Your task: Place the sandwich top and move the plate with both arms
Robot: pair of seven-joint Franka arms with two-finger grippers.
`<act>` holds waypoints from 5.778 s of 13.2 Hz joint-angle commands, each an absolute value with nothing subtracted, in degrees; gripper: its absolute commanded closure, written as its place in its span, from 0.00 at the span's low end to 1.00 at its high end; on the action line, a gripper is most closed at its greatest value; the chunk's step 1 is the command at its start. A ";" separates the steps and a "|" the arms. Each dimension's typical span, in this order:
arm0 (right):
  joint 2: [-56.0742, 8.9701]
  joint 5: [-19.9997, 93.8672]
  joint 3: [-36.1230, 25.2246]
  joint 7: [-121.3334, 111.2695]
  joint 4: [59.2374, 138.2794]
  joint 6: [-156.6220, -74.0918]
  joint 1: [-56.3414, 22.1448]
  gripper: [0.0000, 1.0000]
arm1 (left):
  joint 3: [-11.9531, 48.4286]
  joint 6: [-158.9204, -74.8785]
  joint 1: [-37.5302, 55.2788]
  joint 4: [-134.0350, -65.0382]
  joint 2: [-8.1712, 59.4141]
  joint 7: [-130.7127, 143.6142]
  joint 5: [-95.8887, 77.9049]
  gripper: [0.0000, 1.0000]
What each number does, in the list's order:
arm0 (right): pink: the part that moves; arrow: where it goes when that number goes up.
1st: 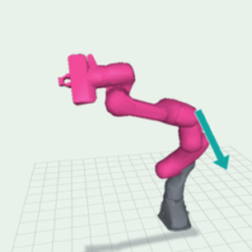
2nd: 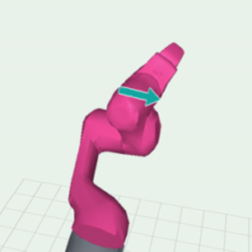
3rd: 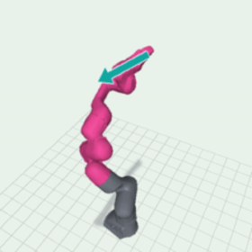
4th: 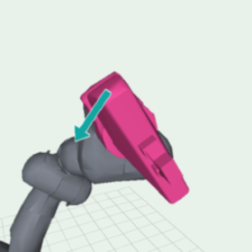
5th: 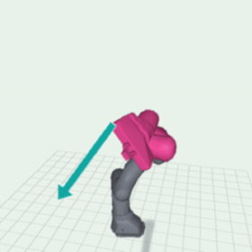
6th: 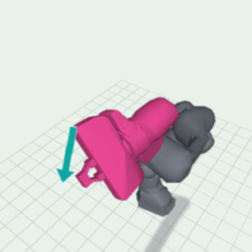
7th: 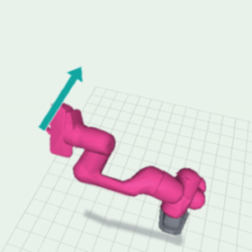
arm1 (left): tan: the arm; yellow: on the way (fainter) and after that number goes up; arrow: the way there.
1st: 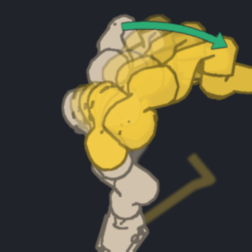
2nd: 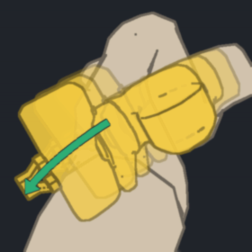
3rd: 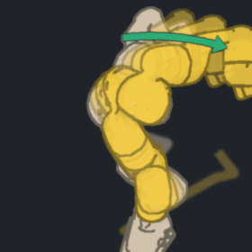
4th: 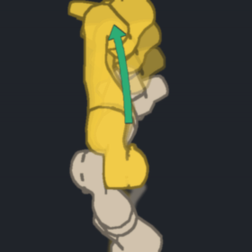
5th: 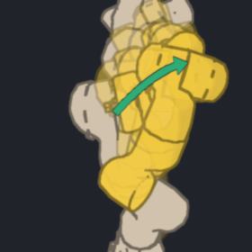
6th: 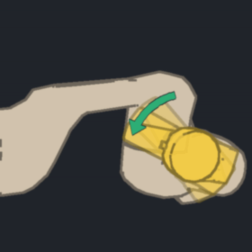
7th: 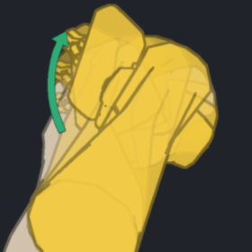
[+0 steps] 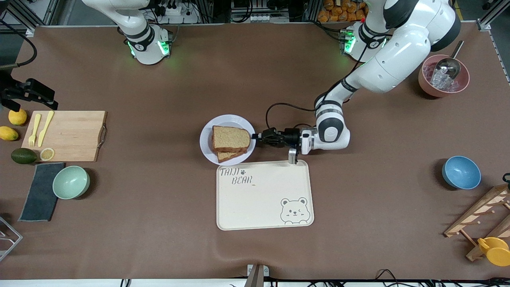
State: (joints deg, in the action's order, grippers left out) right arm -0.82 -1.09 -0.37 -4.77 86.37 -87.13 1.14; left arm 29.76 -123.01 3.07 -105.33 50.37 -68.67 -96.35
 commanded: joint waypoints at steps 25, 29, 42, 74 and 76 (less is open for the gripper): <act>-0.26 0.79 -0.26 -3.87 87.19 -87.10 2.64 0.00 | 21.01 -121.64 -4.04 -91.50 52.72 -46.75 -82.00 1.00; -0.26 0.79 -0.26 -3.87 87.19 -87.01 2.72 0.00 | 20.92 -121.64 -4.04 -90.70 55.10 -48.07 -82.00 1.00; -0.35 0.79 -0.26 -3.87 87.19 -87.10 2.55 0.00 | 19.25 -119.80 -5.71 -91.23 54.58 -47.73 -75.06 0.00; -0.44 1.76 -0.26 -3.87 87.89 -87.45 3.08 0.00 | 23.30 -81.74 -10.46 -83.76 1.32 16.27 4.48 0.00; -0.44 1.76 -0.26 -3.87 87.89 -87.54 3.08 0.00 | 22.07 -81.65 -10.72 -83.76 1.23 15.03 4.66 0.00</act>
